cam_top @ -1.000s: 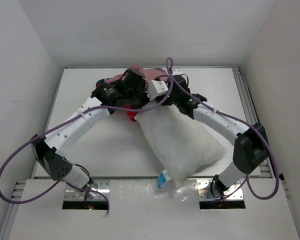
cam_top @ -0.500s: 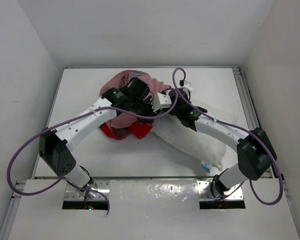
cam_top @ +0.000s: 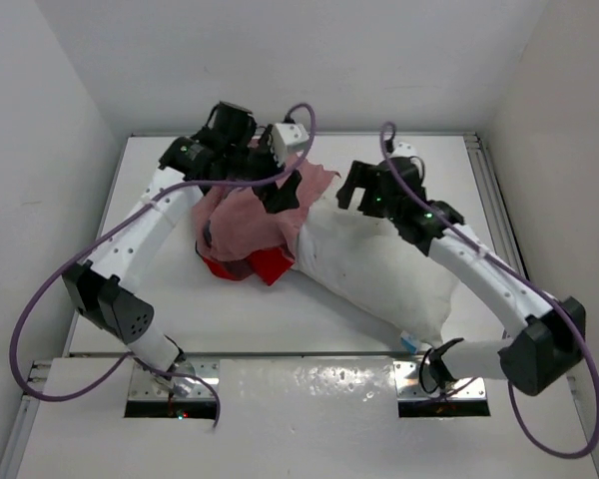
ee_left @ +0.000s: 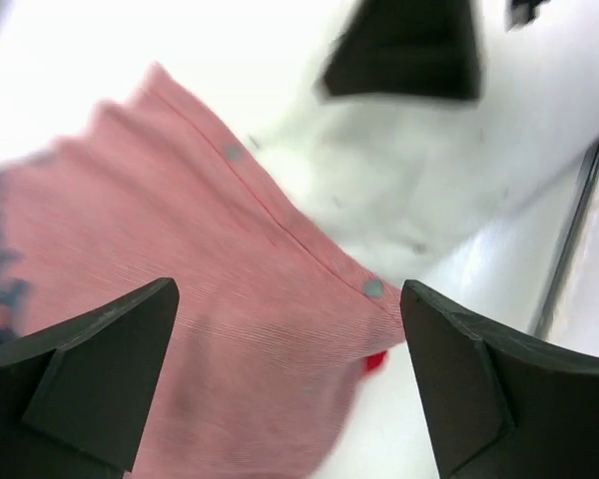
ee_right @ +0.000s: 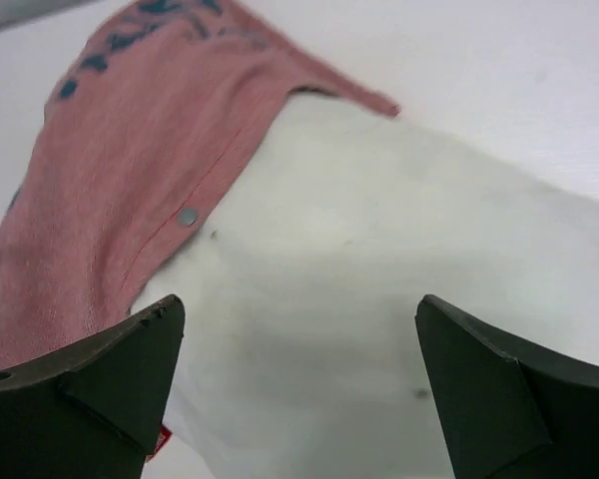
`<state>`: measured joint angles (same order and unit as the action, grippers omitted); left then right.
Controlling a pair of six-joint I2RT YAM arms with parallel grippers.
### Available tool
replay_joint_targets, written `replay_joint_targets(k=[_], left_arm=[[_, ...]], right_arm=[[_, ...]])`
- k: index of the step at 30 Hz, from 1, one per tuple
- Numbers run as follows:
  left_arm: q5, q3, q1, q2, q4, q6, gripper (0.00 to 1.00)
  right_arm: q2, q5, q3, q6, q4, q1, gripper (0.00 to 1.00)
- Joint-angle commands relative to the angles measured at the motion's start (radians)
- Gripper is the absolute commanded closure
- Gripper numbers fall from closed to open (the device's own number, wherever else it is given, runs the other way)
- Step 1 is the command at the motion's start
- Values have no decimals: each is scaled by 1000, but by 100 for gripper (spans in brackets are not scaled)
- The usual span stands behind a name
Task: Put the pillow into the pillowcase
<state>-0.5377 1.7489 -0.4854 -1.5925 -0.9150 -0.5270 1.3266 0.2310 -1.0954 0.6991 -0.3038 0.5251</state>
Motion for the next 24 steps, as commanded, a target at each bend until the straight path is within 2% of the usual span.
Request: replay_joint_targets(k=[1, 3, 4, 5, 6, 7, 8, 11, 13, 15, 17, 18, 22, 24], left_arm=[[-133, 75, 59, -27, 30, 28, 6], [-40, 46, 67, -52, 97, 85, 6], [14, 41, 61, -66, 166, 110, 8], [133, 44, 39, -111, 188, 146, 14], [189, 75, 22, -141, 211, 157, 16], [230, 102, 8, -171, 209, 159, 16], [270, 138, -16, -244, 200, 162, 15], [266, 315, -59, -375, 117, 171, 10], [312, 366, -93, -409, 136, 185, 9], [410, 354, -110, -438, 203, 188, 9], [465, 343, -124, -463, 219, 180, 16], [464, 345, -127, -472, 211, 177, 18], [387, 298, -143, -454, 185, 156, 24], [375, 229, -154, -425, 170, 136, 30]], right_arm=[[-90, -34, -49, -108, -120, -72, 5], [-95, -38, -40, -128, -104, -100, 40], [-86, -39, -41, -133, -95, -128, 57], [-72, -42, -49, -133, -89, -143, 75], [-28, -45, -55, -136, -74, -157, 75], [2, -48, -63, -151, -74, -178, 70], [34, -51, -87, -154, -80, -191, 60], [150, -117, -126, -142, -177, -226, 56], [158, -142, -39, -107, -161, -224, 55], [128, -211, 61, -55, -49, -199, 59], [68, -269, 193, 34, 78, -160, 65], [48, -268, 228, 60, 107, -101, 70], [-29, -208, 394, 253, 262, 39, 76], [-61, -179, 426, 307, 356, 90, 77]])
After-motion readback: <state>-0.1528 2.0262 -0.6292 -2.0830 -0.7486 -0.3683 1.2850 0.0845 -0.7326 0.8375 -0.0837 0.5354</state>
